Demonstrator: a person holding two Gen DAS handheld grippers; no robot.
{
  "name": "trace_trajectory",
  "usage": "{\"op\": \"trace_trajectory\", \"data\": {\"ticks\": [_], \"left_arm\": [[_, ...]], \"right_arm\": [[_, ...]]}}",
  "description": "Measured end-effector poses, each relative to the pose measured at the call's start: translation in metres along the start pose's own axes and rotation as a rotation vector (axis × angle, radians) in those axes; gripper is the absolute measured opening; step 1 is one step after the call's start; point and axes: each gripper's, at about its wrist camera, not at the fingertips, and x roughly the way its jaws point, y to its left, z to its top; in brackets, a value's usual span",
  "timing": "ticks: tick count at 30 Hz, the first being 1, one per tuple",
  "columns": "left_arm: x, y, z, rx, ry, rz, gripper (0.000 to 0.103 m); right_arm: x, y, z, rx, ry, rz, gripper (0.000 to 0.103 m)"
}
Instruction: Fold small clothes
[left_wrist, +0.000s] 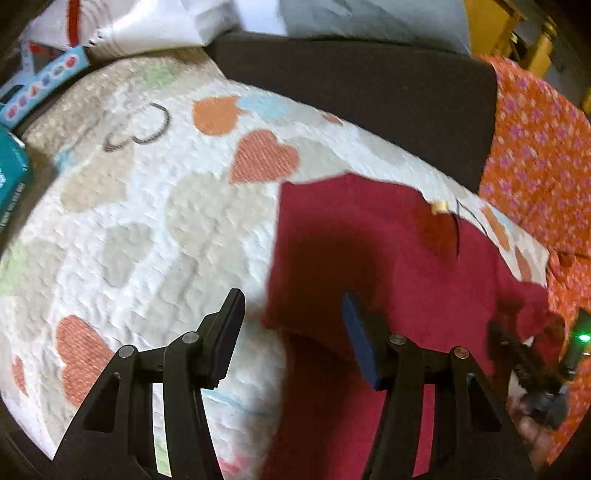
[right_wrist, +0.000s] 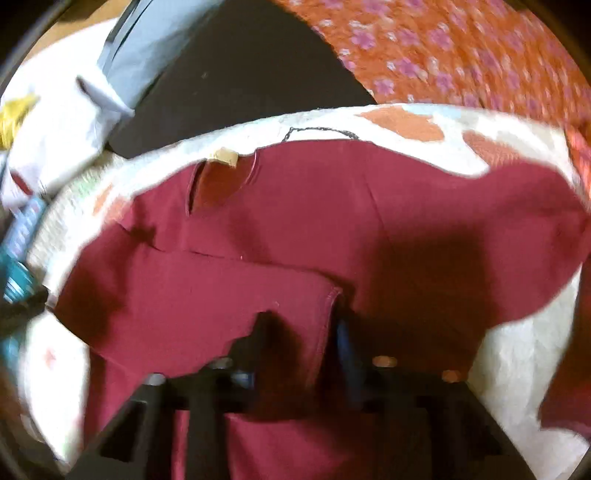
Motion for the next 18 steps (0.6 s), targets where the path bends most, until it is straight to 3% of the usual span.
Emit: {"op": "trace_trajectory", "data": {"ticks": [3, 7, 9, 12, 15, 18], "left_arm": [[-0.004, 0.012, 0.005, -0.054, -0.04, 0.023, 0.055], [0.003, 0.011, 0.002, -0.043, -0.015, 0.02, 0.055], [0.009, 0.001, -0.001, -0.002, 0.002, 0.032, 0.055], [0.021, -0.015, -0.005, 0.048, 0.021, 0.048, 0.055], [0.035, -0.028, -0.006, 0.091, 0.024, 0.068, 0.055], [0.05, -0.033, -0.006, 0.121, 0.045, 0.097, 0.055]], "right_arm": [[-0.034, 0.009, 0.022, -0.053, -0.119, 0.008, 0.004], [-0.067, 0.012, 0.049, -0.162, -0.277, -0.181, 0.004], [-0.059, -0.002, 0.055, -0.147, -0.266, -0.241, 0.004], [-0.025, -0.026, 0.048, -0.103, -0.175, -0.302, 0.004], [0.007, -0.047, 0.037, -0.05, -0.073, -0.29, 0.004], [0.002, -0.06, 0.034, 0.002, -0.059, -0.255, 0.005]]}}
